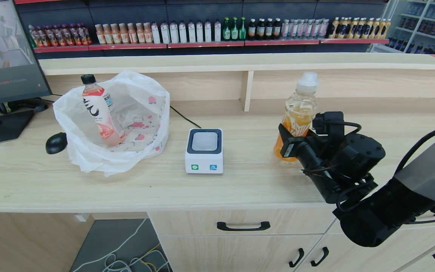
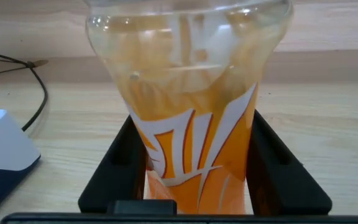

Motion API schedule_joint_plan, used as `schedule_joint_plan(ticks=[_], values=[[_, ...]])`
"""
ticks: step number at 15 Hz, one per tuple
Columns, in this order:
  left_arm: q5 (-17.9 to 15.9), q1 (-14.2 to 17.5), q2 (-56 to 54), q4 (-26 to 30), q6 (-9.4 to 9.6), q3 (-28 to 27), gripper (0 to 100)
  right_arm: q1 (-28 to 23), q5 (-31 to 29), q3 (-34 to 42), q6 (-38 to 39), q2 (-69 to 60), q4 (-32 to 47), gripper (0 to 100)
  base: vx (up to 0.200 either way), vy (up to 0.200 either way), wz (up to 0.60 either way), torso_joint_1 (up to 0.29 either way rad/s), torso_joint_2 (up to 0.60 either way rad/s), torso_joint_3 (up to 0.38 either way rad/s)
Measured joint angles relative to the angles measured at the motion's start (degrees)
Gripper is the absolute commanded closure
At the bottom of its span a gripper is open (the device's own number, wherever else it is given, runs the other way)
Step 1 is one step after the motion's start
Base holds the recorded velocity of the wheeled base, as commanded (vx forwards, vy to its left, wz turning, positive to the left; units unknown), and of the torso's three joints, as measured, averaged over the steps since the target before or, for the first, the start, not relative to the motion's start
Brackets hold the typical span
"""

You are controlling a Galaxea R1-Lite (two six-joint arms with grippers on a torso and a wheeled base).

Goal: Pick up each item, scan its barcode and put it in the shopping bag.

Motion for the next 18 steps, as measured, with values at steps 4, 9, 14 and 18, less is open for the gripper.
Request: schedule_joint_plan(ticks=[4, 9, 14, 18], values=[[0.0, 0.0, 0.0, 0.0, 0.0, 0.0, 0, 0.0, -0.1, 0.1, 1.1, -0.6, 0.0, 100, 0.0, 0.0, 0.0, 0.0, 0.0, 0.0], [0.0, 0.0, 0.0, 0.0, 0.0, 0.0, 0, 0.0, -0.1, 0.3, 1.8, -1.8, 0.0, 100, 0.0, 0.0, 0.0, 0.0, 0.0, 0.0], [0.0, 0.0, 0.0, 0.0, 0.0, 0.0, 0, 0.3, -0.1, 2.4, 1.7, -5.9, 0.0, 100, 0.0, 0.0, 0.0, 0.0, 0.0, 0.0], [0.0, 0.0, 0.0, 0.0, 0.0, 0.0, 0, 1.5, -0.1, 5.6, 1.7, -10.6, 0.0, 100, 0.0, 0.0, 0.0, 0.0, 0.0, 0.0]])
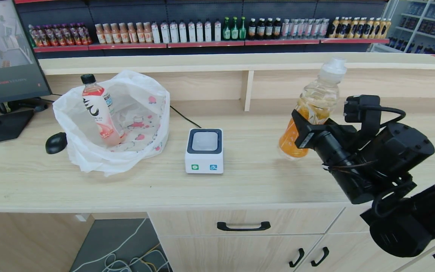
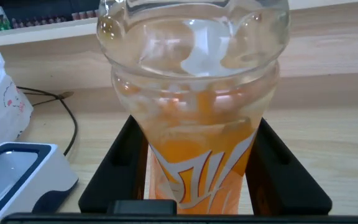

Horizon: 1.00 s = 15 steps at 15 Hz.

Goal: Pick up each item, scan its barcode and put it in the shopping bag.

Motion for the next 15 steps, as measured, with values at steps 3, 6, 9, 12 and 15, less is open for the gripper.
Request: schedule_joint_plan(ticks=[3, 6, 9, 12, 15], values=[[0.0, 0.0, 0.0, 0.0, 0.0, 0.0, 0, 3.9, 0.1, 4.1, 0.0, -4.3, 0.0, 100, 0.0, 0.0, 0.0, 0.0, 0.0, 0.0], [0.0, 0.0, 0.0, 0.0, 0.0, 0.0, 0, 8.5, 0.0, 8.4, -0.1, -8.6, 0.0, 100, 0.0, 0.0, 0.0, 0.0, 0.0, 0.0], [0.0, 0.0, 0.0, 0.0, 0.0, 0.0, 0, 11.4, 0.1, 13.7, -0.2, -13.0, 0.0, 100, 0.0, 0.0, 0.0, 0.0, 0.0, 0.0], [0.0, 0.0, 0.0, 0.0, 0.0, 0.0, 0, 13.3, 0.3, 17.3, -0.4, -16.2, 0.0, 100, 0.0, 0.0, 0.0, 0.0, 0.0, 0.0], [0.0, 0.0, 0.0, 0.0, 0.0, 0.0, 0, 14.9, 0.3, 20.0, -2.9, -18.0, -0.1, 100, 0.0, 0.0, 0.0, 0.0, 0.0, 0.0]])
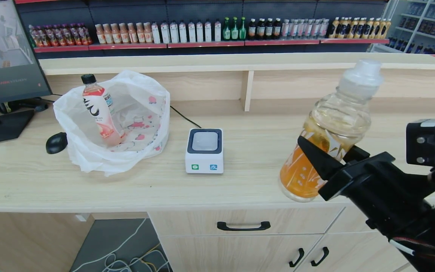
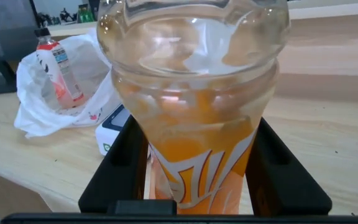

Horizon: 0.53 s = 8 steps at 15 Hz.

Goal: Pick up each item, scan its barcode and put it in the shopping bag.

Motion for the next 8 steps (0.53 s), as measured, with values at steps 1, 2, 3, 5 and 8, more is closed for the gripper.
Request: schedule_joint_plan(ticks=[1, 2, 3, 5, 8], values=[[0.0, 0.0, 0.0, 0.0, 0.0, 0.0, 0, 0.3, 0.3, 1.6, -2.7, -0.7, 0.1, 100, 0.0, 0.0, 0.0, 0.0, 0.0, 0.0], [0.0, 0.0, 0.0, 0.0, 0.0, 0.0, 0, 0.9, 0.4, 3.0, -5.8, -1.3, 0.0, 100, 0.0, 0.0, 0.0, 0.0, 0.0, 0.0], [0.0, 0.0, 0.0, 0.0, 0.0, 0.0, 0, 1.7, 0.5, 4.4, -9.8, -1.9, 0.1, 100, 0.0, 0.0, 0.0, 0.0, 0.0, 0.0], [0.0, 0.0, 0.0, 0.0, 0.0, 0.0, 0, 3.4, 0.8, 6.2, -17.7, -3.4, 0.1, 100, 0.0, 0.0, 0.0, 0.0, 0.0, 0.0], [0.0, 0.0, 0.0, 0.0, 0.01, 0.0, 0, 8.7, 1.7, 7.2, -27.3, -5.0, 0.1, 100, 0.0, 0.0, 0.0, 0.0, 0.0, 0.0]])
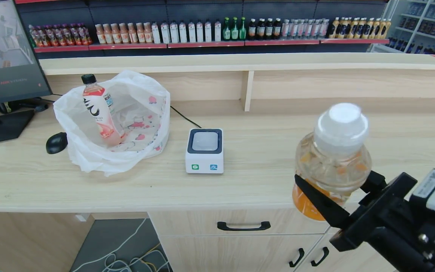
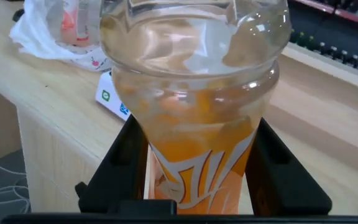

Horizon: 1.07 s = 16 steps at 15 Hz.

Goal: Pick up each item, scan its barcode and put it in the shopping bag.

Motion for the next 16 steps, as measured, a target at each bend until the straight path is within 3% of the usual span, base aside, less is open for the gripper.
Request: schedule_joint_plan(ticks=[4, 11, 16], values=[[0.0, 0.0, 0.0, 0.0, -0.04, 0.0, 0, 4.8, 9.2, -0.7, -12.7, -0.9, -0.1, 100, 0.0, 0.0, 0.0, 0.0, 0.0, 0.0], [0.0, 0.0, 0.0, 0.0, -0.01, 0.0, 0, 5.1, 20.2, -2.1, -26.8, 1.2, 0.0, 100, 0.0, 0.0, 0.0, 0.0, 0.0, 0.0], [0.0, 0.0, 0.0, 0.0, -0.01, 0.0, 0, 5.4, 24.1, -1.0, -39.2, 1.1, 0.0, 100, 0.0, 0.0, 0.0, 0.0, 0.0, 0.0]])
